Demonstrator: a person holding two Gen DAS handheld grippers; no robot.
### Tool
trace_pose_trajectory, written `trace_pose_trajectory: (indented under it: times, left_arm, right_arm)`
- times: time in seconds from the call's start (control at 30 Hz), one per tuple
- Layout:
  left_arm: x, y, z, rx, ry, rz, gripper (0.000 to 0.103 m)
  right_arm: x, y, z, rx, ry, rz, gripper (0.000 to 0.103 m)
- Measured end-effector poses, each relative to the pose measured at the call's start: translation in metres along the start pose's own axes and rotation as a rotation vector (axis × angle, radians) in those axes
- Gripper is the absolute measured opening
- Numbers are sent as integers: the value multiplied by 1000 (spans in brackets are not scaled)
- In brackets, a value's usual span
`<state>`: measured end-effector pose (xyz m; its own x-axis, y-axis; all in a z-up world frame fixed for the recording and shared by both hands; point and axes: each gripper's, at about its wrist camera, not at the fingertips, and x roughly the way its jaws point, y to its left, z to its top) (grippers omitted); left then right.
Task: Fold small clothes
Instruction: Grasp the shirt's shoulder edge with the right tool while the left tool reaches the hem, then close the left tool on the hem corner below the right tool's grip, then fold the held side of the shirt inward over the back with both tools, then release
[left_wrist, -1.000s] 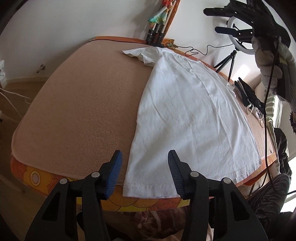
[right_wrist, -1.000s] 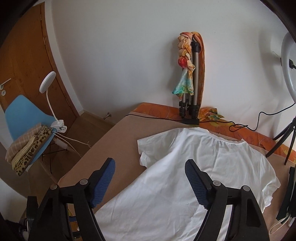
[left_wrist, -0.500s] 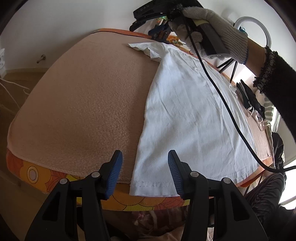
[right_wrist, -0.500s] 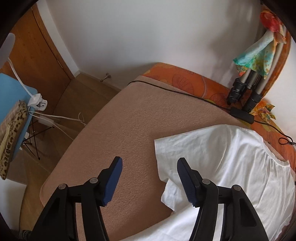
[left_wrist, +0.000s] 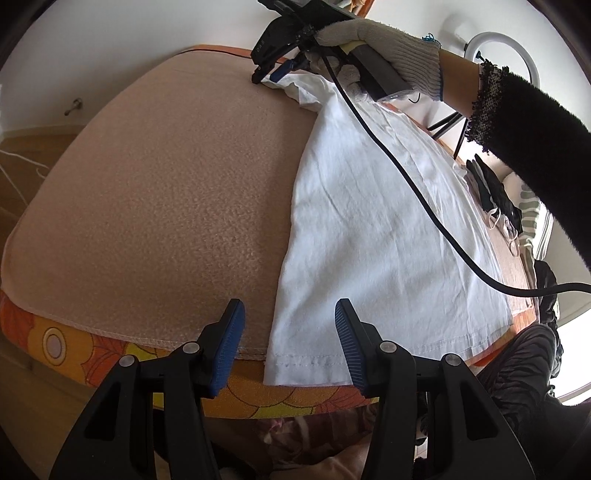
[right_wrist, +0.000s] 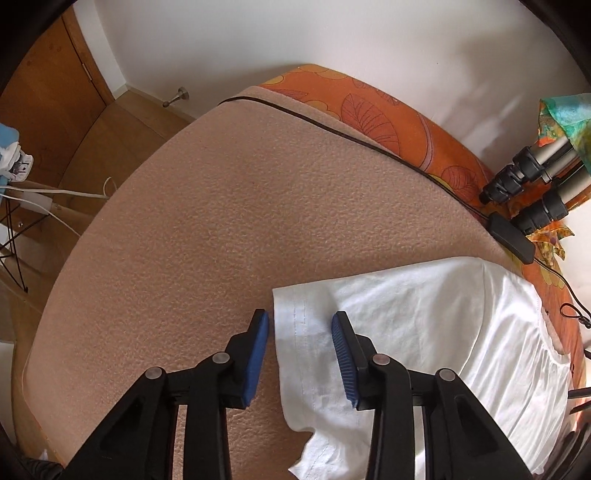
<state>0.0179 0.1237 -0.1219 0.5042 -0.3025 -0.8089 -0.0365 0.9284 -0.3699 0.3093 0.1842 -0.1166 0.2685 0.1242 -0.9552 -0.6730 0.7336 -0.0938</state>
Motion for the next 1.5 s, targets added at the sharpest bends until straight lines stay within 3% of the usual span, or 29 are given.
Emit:
trace_pose_trajectory:
  times: [0.07,0.13,0.33,0.6,0.67,0.7,0.73,0.93,1.17,1.33,1.5]
  left_arm:
    - [1,0,0,3,3,-2,47]
    - [-1,2,-1,7,6,-8,39]
    - [0,0,-3,12,4,-13,38]
    - [0,4,-3,-7,4,-29,38]
    - [1,3,-3,-9,11,-34,23]
    - [3,5,-3,-23,19,-51,9]
    - [4,8,-3,-45,20,-73,6]
    - [-1,8,-3,-64,-8,-126,2]
    - [-10,-10,2,-18,-48,-183,2]
    - [-17,-37,9,49,-81,-235,2]
    - [-6,-68,18,102,-63,-302,2]
  right_arm:
    - [0,0,-1,-16,-8,-31,3]
    - [-6,-8,-1,16,-25,-5,2]
    - [-48,-60,3,224,-189,142,1]
    - [-54,-83,-1,341,-261,189,1]
    - [-53,-80,0,343,-264,183,1]
    - [-54,-81,-1,346,-269,188,1]
    - [-54,-82,-2,346,-274,190,1]
    - [-56,-84,-1,325,-285,183,1]
    - [-72,-96,-13,336,-319,166,1]
    - [-88,-116,-31,365,-356,144,1]
    - [-107,-144,-56,394,-391,116,1]
